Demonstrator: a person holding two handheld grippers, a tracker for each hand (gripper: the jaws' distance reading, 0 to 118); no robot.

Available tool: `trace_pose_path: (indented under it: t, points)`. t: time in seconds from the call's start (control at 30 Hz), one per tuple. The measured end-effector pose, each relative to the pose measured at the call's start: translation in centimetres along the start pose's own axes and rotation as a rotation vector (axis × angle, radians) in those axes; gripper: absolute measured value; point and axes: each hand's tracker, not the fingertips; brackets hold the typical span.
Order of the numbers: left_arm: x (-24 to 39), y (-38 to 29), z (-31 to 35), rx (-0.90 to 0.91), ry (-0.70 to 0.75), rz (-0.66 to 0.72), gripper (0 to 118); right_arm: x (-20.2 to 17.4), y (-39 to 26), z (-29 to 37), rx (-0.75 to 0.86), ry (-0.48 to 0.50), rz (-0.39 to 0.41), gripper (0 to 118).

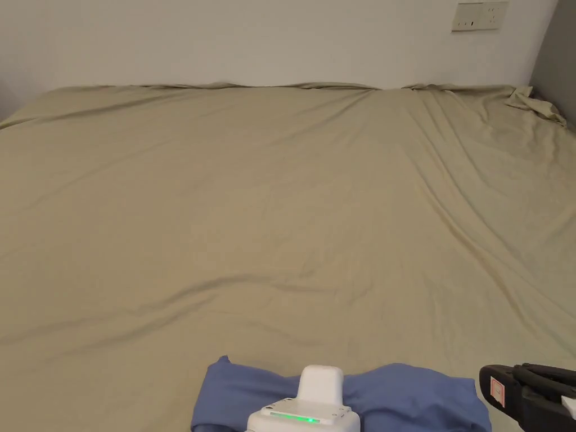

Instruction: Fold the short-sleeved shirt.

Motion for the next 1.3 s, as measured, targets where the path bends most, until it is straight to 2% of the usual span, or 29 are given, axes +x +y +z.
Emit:
trace_pose_path:
  t: [0.07, 0.1, 0.2, 0.23, 0.27, 0.3, 0.43, 0.5, 0.6, 0.7, 0.9, 0.93, 0.97, 1.0, 1.13, 1.3]
  points:
    - [-0.5, 0.6, 0.3, -0.014, -0.012, -0.004, 7, 0.1, 0.1, 0.1, 0.006, -0.003, 0.001, 2]
    - [-1.4, 1.3, 1.0, -0.020, -0.064, 0.053, 7, 0.2, 0.2, 0.1, 0.011, -0.004, -0.003, 2]
    - [-5.6, 3.7, 5.1, 0.048, -0.386, 0.296, 9, 0.6, 0.5, 0.3, 0.045, 0.008, -0.031, 2]
    - [-6.9, 4.3, 6.5, 0.092, -0.454, 0.319, 18, 0.7, 0.6, 0.3, 0.050, 0.012, -0.039, 2]
    - [-8.8, 4.8, 8.5, 0.155, -0.476, 0.288, 77, 0.9, 0.7, 0.2, 0.054, 0.018, -0.048, 2]
    - [-10.6, 5.3, 10.1, 0.202, -0.455, 0.254, 118, 1.0, 0.7, 0.2, 0.056, 0.024, -0.052, 2]
    - [-18.9, 4.7, 12.6, 0.238, -0.264, 0.213, 118, 1.3, 0.7, 0.1, 0.063, 0.061, -0.049, 2]
    - [-23.1, 4.0, 11.4, 0.092, -0.207, 0.284, 118, 1.7, 0.7, 0.0, 0.069, 0.093, -0.056, 2]
    - [-27.0, 2.3, 7.7, -0.105, -0.291, 0.376, 118, 2.1, 0.7, -0.2, 0.076, 0.145, -0.097, 2]
    - [-27.6, 0.9, 5.9, -0.099, -0.339, 0.448, 118, 2.4, 0.8, -0.3, 0.078, 0.170, -0.123, 2]
    - [-25.8, 0.3, 2.6, -0.096, -0.591, 0.492, 116, 2.4, 1.2, -0.4, 0.068, 0.182, -0.142, 2]
    - [-25.2, 0.5, 2.5, -0.103, -0.594, 0.498, 101, 2.3, 1.2, -0.5, 0.066, 0.181, -0.141, 2]
    - [-24.5, 0.6, 2.1, -0.112, -0.546, 0.485, 58, 2.3, 1.3, -0.5, 0.066, 0.178, -0.138, 2]
    - [-24.3, 0.4, 1.7, -0.122, -0.485, 0.479, 22, 2.2, 1.3, -0.5, 0.066, 0.176, -0.136, 2]
    - [-25.0, -0.6, 2.3, -0.073, -0.548, 0.601, 22, 2.2, 1.2, -0.4, 0.064, 0.177, -0.132, 2]
    - [-27.5, -0.3, 7.6, 0.031, -0.480, 0.651, 19, 2.4, 1.4, 0.1, 0.066, 0.159, -0.129, 2]
